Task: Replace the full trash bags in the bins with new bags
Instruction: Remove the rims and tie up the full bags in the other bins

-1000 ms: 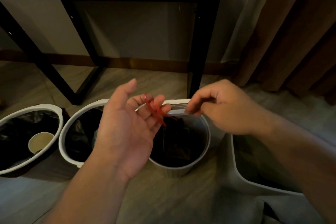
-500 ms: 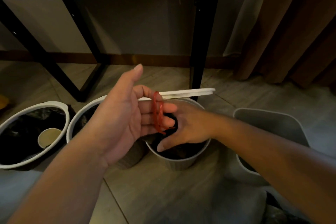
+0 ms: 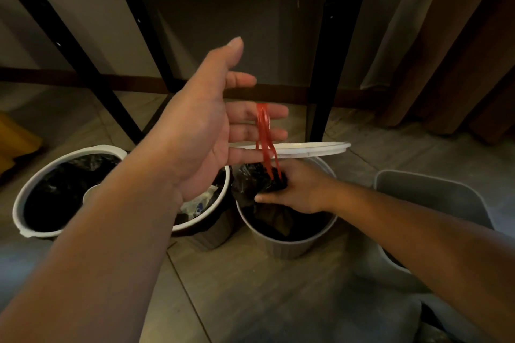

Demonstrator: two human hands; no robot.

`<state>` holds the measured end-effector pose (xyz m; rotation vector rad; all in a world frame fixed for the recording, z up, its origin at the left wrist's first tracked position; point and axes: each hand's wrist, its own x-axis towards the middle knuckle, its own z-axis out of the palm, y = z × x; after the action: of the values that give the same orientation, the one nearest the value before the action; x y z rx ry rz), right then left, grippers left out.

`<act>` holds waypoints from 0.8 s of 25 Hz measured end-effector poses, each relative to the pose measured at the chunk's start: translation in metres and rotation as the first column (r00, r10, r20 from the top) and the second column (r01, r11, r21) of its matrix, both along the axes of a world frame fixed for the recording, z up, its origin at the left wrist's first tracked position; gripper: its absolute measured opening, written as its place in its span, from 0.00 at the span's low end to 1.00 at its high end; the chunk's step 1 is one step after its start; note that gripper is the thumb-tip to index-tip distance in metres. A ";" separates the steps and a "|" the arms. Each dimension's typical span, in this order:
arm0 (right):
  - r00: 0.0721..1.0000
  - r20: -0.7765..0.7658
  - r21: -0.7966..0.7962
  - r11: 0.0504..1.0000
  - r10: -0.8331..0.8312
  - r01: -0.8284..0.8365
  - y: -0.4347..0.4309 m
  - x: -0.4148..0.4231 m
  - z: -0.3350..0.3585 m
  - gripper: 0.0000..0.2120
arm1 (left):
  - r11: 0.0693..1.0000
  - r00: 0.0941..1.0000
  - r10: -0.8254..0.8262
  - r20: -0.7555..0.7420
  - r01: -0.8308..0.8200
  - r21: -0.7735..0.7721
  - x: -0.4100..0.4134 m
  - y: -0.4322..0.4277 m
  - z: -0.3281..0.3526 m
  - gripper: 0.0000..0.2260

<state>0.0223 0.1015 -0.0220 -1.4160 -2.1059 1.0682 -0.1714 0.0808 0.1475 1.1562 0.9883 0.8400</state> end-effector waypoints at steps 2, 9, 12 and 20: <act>0.997 0.039 0.029 0.997 -0.067 0.066 0.000 -0.001 -0.004 0.26 | 0.999 0.999 0.036 0.007 -0.036 0.034 0.000 0.000 0.000 0.25; 0.991 0.131 -0.028 0.999 -0.042 0.046 -0.002 0.005 -0.025 0.25 | 0.977 0.988 0.157 0.005 -0.156 0.144 -0.004 -0.001 -0.003 0.21; 0.993 0.108 -0.072 0.996 0.052 -0.044 -0.006 0.003 -0.017 0.28 | 0.979 0.989 0.140 0.040 -0.144 0.142 -0.004 -0.002 -0.004 0.18; 0.960 -0.280 -0.070 0.997 0.003 -0.024 -0.006 -0.017 0.020 0.16 | 0.999 0.999 -0.016 0.038 0.015 0.032 0.004 -0.011 -0.018 0.18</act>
<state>0.0053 0.0959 -0.0019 -1.2015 -1.8935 1.2811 -0.1679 0.0701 0.1293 1.1690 0.9365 0.8653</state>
